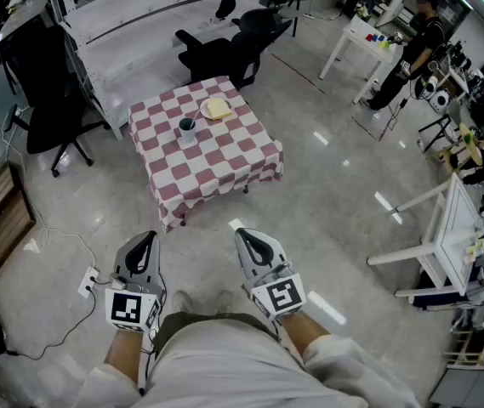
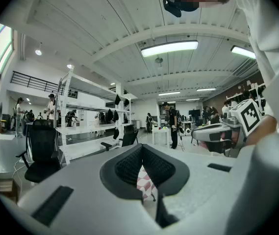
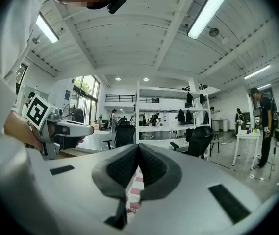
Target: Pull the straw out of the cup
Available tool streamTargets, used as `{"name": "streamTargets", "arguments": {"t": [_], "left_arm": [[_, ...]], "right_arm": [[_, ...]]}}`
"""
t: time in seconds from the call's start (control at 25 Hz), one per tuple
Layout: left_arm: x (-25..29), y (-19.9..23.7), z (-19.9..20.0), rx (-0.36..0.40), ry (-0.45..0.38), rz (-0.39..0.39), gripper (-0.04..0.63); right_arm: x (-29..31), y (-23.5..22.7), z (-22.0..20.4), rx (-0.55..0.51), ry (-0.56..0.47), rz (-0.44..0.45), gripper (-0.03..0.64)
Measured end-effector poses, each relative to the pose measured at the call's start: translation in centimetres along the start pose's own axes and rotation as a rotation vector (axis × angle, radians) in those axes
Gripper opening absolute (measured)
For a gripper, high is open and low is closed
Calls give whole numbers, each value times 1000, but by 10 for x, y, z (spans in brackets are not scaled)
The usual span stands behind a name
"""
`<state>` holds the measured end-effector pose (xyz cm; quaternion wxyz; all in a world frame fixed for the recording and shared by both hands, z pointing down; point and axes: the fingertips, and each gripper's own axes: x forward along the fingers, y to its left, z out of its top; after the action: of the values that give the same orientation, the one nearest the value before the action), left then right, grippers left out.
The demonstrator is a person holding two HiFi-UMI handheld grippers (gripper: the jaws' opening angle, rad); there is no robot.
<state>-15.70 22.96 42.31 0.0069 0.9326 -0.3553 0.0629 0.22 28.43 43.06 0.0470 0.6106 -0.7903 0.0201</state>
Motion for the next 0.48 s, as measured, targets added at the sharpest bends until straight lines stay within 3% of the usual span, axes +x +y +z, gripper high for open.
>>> {"name": "streamTargets", "arguments": {"t": [0.48], "left_arm": [[3, -7, -1, -2, 14, 1, 5]], "right_arm": [[-8, -4, -2, 36, -14, 18, 5]]}}
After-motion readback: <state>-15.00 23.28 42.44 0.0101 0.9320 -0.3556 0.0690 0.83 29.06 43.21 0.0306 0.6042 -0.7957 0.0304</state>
